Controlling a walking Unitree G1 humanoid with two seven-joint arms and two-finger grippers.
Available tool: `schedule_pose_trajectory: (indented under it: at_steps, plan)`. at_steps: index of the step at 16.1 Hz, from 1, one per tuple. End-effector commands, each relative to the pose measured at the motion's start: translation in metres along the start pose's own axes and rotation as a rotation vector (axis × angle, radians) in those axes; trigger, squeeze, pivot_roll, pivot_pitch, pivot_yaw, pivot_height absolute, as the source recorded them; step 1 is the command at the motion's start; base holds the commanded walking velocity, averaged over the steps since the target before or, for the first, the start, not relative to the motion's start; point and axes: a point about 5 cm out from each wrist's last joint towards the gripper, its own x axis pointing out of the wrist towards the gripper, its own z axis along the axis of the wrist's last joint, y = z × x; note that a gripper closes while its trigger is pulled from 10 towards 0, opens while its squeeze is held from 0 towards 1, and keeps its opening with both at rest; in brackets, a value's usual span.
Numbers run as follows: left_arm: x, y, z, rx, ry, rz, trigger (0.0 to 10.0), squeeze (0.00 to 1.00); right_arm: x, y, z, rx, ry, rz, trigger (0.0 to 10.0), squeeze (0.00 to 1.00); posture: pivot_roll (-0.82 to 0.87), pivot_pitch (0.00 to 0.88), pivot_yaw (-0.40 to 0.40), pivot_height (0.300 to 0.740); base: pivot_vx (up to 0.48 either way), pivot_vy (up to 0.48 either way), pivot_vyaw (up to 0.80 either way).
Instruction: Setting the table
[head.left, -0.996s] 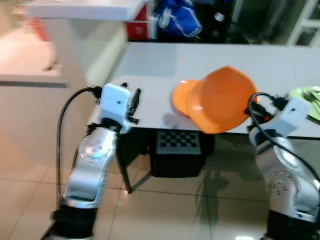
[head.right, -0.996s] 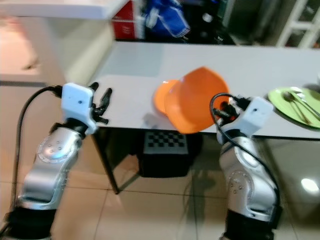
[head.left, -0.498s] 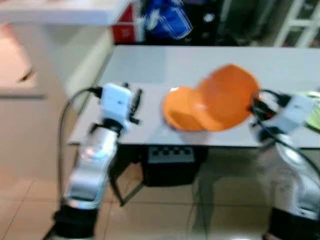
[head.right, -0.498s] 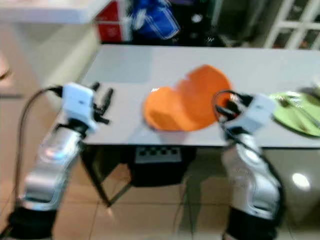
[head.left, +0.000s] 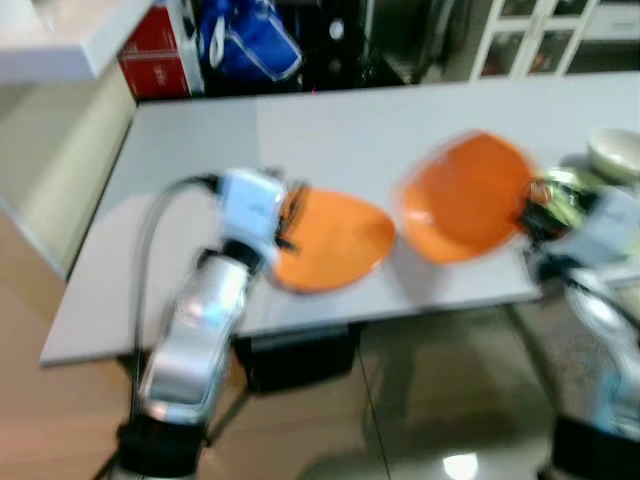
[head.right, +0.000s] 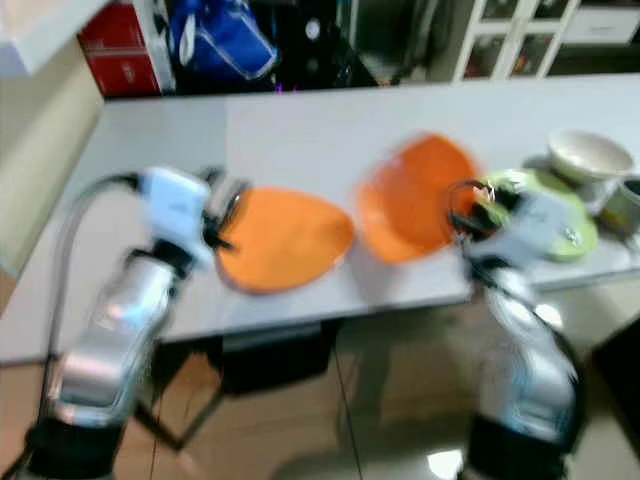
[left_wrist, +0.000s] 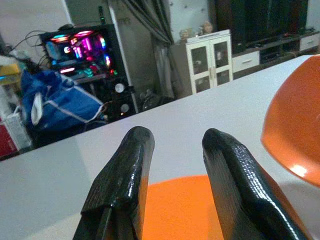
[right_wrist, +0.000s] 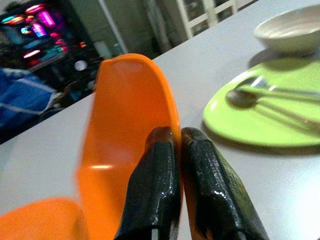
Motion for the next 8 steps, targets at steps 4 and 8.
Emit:
schedule_pose_trajectory:
  at_steps: [4, 8]
  plan:
    - [-0.0029, 0.0129, 0.0023, 0.028, 0.001, 0.039, 10.0, 0.0, 0.0003, 0.0281, 0.0055, 0.065, -0.01, 0.158, 10.0, 0.0, 0.02, 0.025, -0.03, 0.74, 0.353, 0.0, 0.2]
    - [-0.0057, 0.0116, 0.0028, 0.045, 0.004, 0.034, 10.0, 0.0, 0.0019, 0.0282, 0.0106, 0.133, -0.036, 0.158, 10.0, 0.0, 0.02, 0.031, -0.032, 0.74, 0.357, 0.0, 0.4]
